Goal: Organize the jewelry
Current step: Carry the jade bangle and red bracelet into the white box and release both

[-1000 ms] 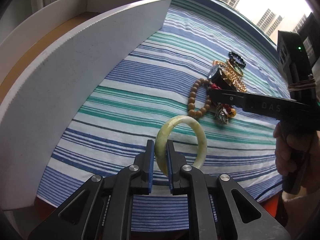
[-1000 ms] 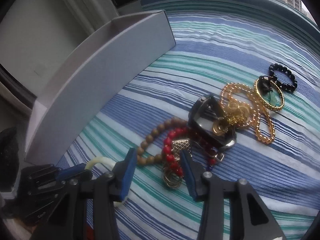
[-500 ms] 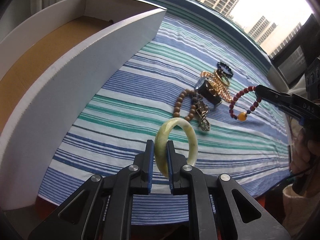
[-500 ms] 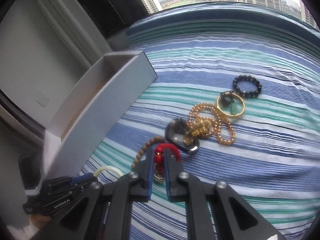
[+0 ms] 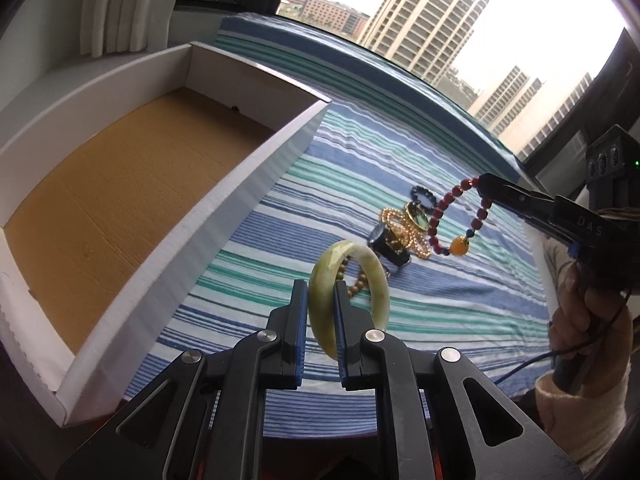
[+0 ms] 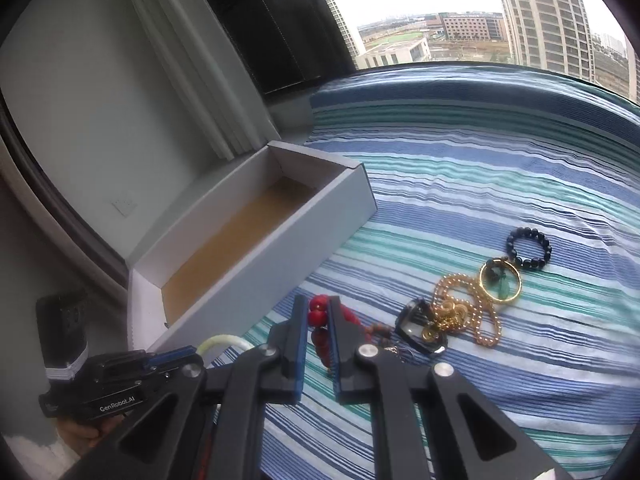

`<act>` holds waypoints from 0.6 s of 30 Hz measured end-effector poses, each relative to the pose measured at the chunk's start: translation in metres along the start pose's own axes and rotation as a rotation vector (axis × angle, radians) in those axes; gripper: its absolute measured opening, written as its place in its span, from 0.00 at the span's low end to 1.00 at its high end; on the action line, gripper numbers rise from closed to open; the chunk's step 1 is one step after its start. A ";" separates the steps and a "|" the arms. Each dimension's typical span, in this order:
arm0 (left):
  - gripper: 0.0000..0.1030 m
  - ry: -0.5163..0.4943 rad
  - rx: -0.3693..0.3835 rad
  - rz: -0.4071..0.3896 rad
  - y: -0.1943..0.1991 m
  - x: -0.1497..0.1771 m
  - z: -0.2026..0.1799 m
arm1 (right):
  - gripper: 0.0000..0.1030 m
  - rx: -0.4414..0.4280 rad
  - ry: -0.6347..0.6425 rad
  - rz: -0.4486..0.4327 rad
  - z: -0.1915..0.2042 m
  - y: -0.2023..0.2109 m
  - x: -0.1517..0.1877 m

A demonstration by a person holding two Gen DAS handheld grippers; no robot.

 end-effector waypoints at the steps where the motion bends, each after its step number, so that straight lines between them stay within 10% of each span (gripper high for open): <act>1: 0.10 0.012 0.004 -0.009 0.006 -0.003 0.004 | 0.09 -0.008 0.016 -0.004 0.009 -0.001 -0.006; 18: 0.10 0.265 -0.281 -0.158 0.067 -0.044 0.170 | 0.09 -0.258 0.232 0.001 0.193 -0.075 -0.085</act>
Point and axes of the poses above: each gripper's, at about its wrist camera, not at the fingertips, and y roughly against the way its jaws point, z to its left, x to its underside, the point moved 8 cm from there along -y, roughly the way its jaws point, and after that the axes turned 4 degrees about z, right-handed, at the moved point
